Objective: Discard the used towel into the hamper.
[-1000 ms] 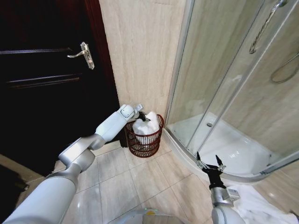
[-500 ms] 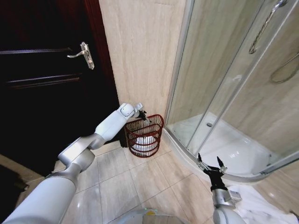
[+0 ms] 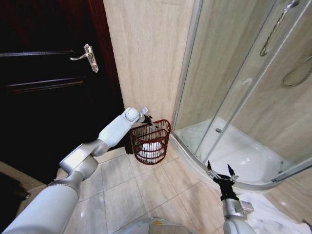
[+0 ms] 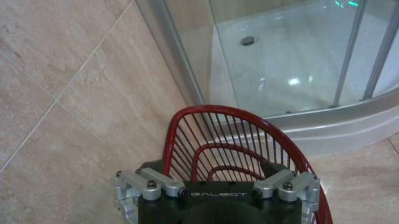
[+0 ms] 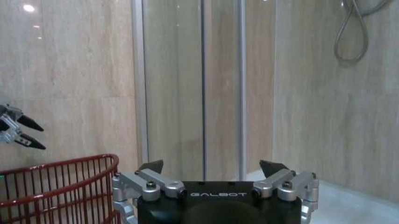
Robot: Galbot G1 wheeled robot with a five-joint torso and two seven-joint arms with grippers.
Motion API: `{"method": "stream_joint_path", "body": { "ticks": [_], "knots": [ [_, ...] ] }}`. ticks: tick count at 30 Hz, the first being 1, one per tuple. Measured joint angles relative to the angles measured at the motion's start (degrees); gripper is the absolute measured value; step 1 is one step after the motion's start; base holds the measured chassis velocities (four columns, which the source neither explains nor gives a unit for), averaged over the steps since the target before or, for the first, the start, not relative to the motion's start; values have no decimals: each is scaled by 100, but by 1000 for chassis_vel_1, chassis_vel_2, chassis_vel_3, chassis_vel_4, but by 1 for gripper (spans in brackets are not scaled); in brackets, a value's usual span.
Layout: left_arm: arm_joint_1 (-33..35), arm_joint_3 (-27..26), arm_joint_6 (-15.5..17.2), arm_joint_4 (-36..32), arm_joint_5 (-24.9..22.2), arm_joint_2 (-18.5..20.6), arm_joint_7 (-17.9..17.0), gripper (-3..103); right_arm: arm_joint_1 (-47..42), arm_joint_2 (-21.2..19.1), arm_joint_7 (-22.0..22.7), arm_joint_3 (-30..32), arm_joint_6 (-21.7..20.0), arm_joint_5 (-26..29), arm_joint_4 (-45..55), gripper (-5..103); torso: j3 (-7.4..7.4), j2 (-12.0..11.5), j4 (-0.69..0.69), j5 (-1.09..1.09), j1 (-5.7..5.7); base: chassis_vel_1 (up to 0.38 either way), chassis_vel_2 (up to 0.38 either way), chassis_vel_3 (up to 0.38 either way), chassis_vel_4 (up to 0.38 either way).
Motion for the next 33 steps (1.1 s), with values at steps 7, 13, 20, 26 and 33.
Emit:
{"method": "stream_joint_path", "body": {
  "ticks": [7,13,20,26,33],
  "knots": [
    [363,-613,-148,-557,-489,17,-347,100,-59,0,22,2,-94,0,217,100,0,1,-2,1,0,0,0,0,0],
    [1884,-1758,-356,-2273,-1288,329,-1949,100,-91,0,16,-32,-176,-2,355,100,0,1,-1,-2,0,0,0,0,0],
    [4158,-3016,-1184,-4243,-1240,634,-4007,100,-168,0,32,-45,-217,41,564,100,0,1,3,-4,0,0,0,0,0],
    [6067,-4193,-1932,-5505,-701,294,-4754,100,-326,0,34,-135,-236,-32,889,100,-2,2,-2,-2,-1,0,0,0,0],
    [7835,-4953,-2708,-6344,-125,-311,-4914,100,-447,0,11,-305,-96,-349,981,100,-1,2,0,0,-1,0,0,0,0]
  ]
}}
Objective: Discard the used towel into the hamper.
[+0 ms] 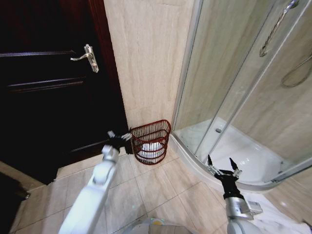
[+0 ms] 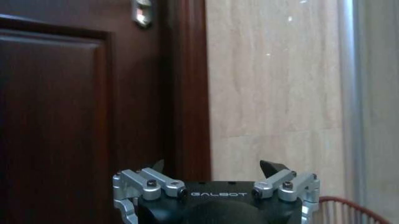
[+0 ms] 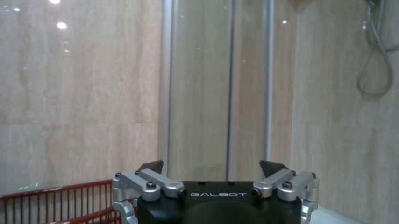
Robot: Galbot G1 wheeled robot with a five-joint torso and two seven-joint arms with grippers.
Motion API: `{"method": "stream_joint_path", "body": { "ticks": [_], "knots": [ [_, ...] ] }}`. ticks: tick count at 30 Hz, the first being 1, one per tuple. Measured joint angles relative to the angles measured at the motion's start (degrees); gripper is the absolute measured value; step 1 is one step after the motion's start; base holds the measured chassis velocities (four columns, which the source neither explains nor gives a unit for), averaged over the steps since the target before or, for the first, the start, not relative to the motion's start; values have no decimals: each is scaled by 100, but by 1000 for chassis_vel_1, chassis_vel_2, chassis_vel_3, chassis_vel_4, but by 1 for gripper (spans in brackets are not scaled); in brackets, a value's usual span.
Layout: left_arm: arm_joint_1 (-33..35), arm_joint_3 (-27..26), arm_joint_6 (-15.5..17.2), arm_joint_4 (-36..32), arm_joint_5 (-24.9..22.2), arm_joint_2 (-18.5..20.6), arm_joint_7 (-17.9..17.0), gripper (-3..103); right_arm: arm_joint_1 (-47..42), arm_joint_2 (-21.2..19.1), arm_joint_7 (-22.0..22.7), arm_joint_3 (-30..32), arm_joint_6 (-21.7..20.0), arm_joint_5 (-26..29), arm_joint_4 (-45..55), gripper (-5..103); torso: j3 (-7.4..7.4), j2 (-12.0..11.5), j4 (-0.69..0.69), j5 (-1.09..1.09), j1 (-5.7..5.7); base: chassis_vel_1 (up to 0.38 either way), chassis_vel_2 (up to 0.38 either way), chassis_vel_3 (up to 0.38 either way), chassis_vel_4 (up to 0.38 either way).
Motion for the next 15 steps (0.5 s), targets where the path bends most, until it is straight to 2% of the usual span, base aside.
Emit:
{"method": "stream_joint_path", "body": {
  "ticks": [2,5,9,15],
  "knots": [
    [505,-82,-328,-87,100,-180,-158,100,-27,0,-26,-46,41,-138,6,100,0,0,0,0,0,0,0,0,0],
    [689,-109,-409,-105,132,-364,-337,100,-13,0,-42,-68,52,-197,-60,100,1,0,-2,0,0,0,0,0,0],
    [727,-175,-449,-106,312,-573,-313,100,34,0,-41,-78,8,-233,-91,100,1,0,-1,0,1,0,0,0,0],
    [738,-157,-449,-143,343,-524,-226,100,51,0,-10,-39,-19,-226,-78,100,1,-1,-1,1,1,0,0,0,0]
  ]
}}
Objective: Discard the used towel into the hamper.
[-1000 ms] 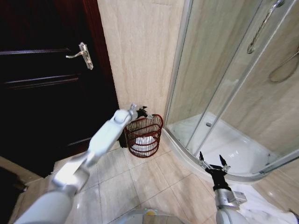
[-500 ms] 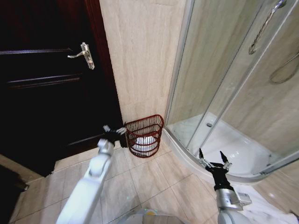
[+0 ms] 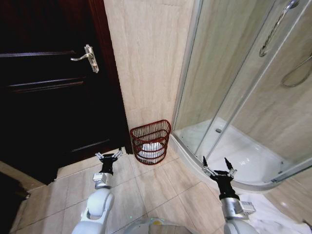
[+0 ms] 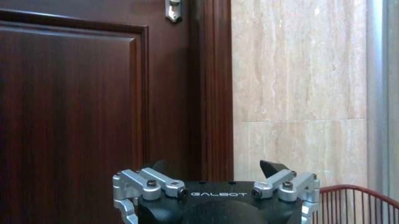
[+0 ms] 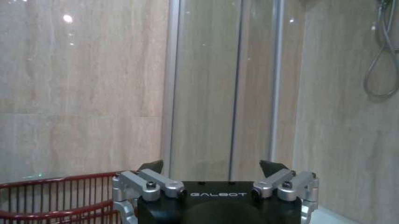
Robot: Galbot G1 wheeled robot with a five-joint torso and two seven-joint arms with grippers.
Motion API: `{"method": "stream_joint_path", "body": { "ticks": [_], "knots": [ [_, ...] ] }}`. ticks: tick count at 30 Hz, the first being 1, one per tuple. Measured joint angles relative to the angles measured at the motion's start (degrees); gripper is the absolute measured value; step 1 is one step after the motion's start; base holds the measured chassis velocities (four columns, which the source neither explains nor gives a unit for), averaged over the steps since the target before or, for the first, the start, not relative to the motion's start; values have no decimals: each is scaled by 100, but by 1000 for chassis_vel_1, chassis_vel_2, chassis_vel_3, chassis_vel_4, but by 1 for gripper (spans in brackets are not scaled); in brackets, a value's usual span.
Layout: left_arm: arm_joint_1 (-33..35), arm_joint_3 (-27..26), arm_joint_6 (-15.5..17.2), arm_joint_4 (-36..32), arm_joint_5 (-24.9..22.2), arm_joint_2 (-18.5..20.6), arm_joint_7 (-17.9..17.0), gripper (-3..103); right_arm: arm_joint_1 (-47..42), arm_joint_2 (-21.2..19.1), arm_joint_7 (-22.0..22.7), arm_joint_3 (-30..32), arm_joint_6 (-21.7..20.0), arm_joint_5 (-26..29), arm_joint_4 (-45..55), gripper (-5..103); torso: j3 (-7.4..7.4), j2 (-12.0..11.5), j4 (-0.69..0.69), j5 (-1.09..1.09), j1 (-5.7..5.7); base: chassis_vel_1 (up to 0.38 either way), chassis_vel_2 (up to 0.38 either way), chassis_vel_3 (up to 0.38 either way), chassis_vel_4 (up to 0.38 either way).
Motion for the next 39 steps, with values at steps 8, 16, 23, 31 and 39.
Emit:
{"method": "stream_joint_path", "body": {
  "ticks": [8,16,23,31,39],
  "knots": [
    [-65,-145,65,-10,21,36,83,100,-109,0,-81,82,2,42,100,100,0,0,0,-1,0,0,0,0,0],
    [-9,-429,133,20,-137,182,180,100,-171,0,-133,128,108,56,-41,100,0,-1,0,-1,1,-64,-83,63,74],
    [-4,-172,149,26,-49,97,147,100,-201,0,-134,129,161,75,-71,100,0,-1,1,1,0,-130,-192,129,194],
    [-3,-37,154,61,136,42,145,100,-275,0,-37,143,295,116,-93,100,0,-1,1,0,0,-91,-140,84,147],
    [42,50,168,68,253,26,134,100,-325,0,-12,132,379,118,-141,100,0,-1,0,0,0,-53,-146,32,105]
  ]
}}
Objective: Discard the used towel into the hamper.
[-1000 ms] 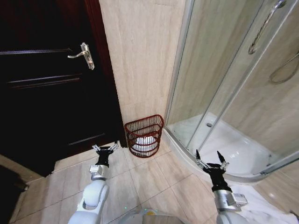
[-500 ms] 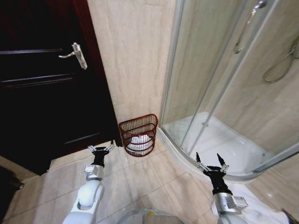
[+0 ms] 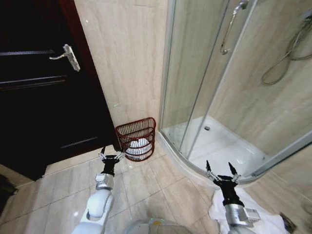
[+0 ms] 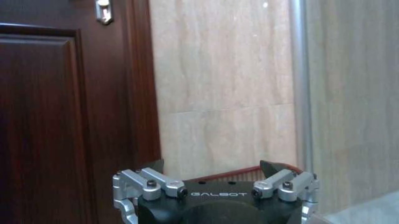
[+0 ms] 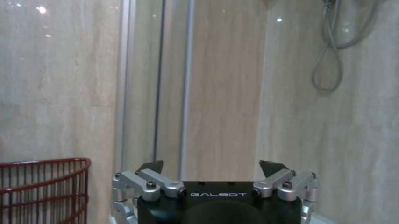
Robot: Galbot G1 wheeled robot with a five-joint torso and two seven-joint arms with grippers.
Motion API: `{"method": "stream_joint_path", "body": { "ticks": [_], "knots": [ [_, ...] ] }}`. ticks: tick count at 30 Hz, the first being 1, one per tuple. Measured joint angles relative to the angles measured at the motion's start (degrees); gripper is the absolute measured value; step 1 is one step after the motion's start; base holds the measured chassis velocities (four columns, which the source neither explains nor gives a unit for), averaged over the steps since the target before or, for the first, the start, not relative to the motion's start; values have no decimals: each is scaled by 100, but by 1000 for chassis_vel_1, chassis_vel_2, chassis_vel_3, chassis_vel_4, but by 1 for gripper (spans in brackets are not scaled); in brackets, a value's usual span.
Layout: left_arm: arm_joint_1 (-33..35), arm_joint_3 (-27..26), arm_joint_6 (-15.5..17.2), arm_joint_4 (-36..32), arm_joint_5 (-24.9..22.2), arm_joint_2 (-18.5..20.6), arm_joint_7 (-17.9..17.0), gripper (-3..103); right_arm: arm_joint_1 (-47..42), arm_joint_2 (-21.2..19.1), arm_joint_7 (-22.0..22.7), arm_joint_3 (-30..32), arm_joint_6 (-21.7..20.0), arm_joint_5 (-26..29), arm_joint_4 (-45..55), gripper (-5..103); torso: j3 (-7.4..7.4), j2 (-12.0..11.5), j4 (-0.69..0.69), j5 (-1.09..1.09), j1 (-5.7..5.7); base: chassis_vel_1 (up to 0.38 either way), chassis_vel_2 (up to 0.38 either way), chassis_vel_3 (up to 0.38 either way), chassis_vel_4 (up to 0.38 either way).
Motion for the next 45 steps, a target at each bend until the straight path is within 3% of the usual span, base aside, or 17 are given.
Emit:
{"method": "stream_joint_path", "body": {
  "ticks": [40,45],
  "knots": [
    [24,-44,-356,296,-29,36,9,100,-1,0,-111,-76,10,-141,35,100,-124,-195,1,-1,-73,-85,-163,21,95],
    [4,-5,-517,344,-43,18,6,100,-23,0,-119,-66,14,-140,31,100,-128,-204,0,0,-76,-83,-145,37,96]
  ]
}}
